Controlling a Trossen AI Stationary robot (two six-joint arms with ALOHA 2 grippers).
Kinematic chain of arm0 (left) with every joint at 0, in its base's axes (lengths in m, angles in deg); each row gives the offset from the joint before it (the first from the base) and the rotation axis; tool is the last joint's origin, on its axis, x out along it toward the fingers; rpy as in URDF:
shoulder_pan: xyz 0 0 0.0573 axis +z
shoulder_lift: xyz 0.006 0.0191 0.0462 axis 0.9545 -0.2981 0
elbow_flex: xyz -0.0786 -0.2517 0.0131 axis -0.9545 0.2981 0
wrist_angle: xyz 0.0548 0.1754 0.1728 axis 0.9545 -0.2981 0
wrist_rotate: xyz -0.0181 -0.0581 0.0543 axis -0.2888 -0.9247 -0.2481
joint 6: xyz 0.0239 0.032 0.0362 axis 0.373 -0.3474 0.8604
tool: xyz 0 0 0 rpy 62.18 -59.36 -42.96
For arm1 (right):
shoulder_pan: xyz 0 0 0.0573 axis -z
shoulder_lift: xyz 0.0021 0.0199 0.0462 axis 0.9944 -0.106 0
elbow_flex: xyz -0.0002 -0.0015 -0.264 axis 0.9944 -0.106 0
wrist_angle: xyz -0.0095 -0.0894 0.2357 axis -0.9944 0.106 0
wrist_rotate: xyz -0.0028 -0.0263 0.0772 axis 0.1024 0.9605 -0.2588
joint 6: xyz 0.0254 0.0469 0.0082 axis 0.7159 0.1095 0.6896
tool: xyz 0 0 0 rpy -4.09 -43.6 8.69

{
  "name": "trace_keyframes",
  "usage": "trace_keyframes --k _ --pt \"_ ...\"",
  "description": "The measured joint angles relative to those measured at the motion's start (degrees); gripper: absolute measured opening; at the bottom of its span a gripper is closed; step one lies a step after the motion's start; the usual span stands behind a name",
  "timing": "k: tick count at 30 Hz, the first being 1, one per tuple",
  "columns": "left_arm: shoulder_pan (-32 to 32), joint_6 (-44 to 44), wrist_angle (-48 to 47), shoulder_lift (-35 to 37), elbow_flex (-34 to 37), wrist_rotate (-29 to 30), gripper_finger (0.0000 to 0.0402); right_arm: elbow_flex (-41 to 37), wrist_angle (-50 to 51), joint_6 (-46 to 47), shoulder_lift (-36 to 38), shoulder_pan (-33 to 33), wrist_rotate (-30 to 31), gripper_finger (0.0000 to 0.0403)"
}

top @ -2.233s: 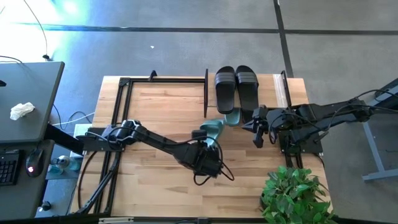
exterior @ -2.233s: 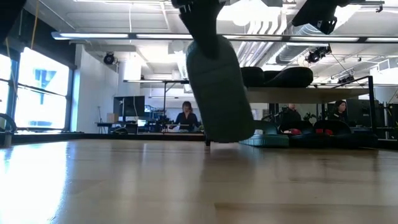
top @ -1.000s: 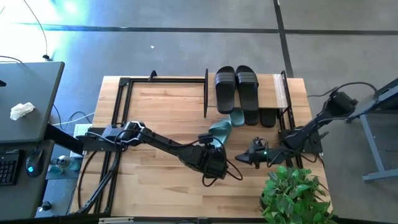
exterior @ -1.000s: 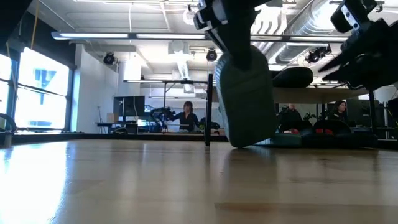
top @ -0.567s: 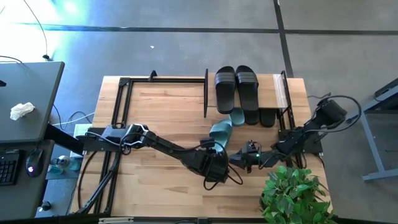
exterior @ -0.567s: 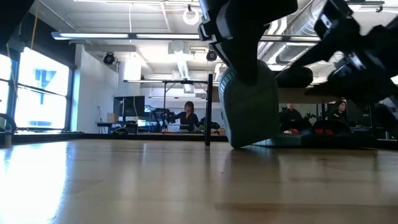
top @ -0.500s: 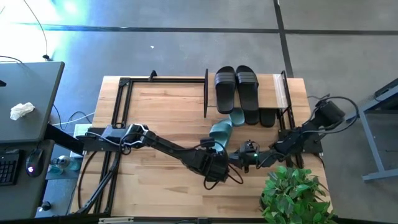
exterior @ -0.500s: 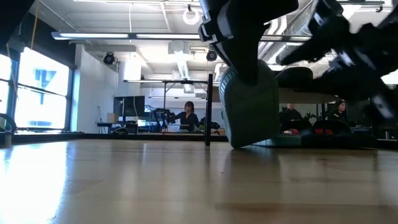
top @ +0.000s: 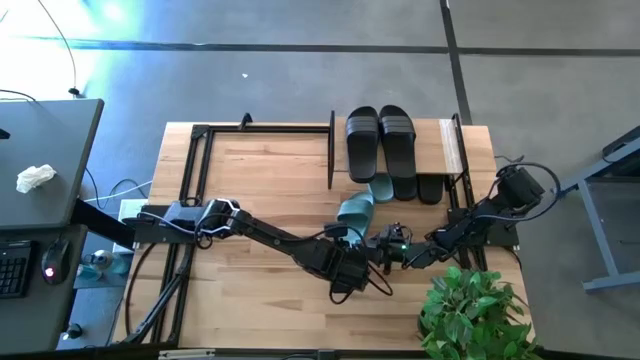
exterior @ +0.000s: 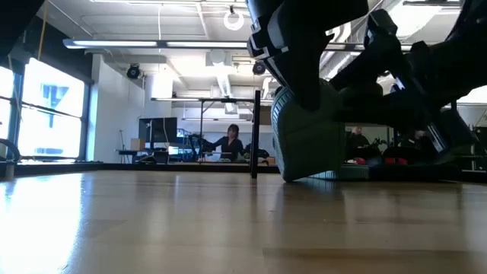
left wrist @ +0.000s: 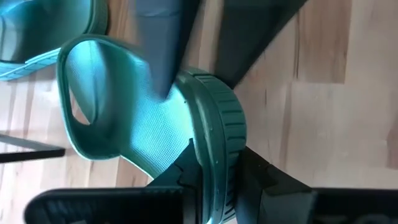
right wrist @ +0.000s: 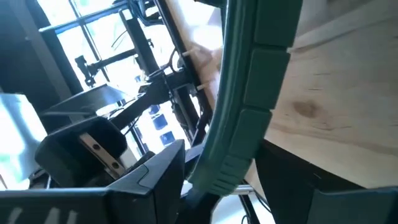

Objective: Pick and place slides into the shelf
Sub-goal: Put the green slipper under the shelf

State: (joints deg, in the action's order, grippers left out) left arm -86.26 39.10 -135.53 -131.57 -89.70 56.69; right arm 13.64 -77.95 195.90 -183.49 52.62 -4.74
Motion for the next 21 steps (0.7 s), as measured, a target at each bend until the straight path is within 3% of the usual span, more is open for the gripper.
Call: trace_keyframes --k 14,21 --pt "0.1 1.6 1.3 0.0 0.0 -1.3 0.0038 1.6 2.1 0.3 0.0 1.3 -1.8 0.0182" --pt "0.1 1.8 1.6 0.0 0.1 -2.7 0.0042 3.4 7.0 -1.3 0.1 1.6 -3.1 0.0116"
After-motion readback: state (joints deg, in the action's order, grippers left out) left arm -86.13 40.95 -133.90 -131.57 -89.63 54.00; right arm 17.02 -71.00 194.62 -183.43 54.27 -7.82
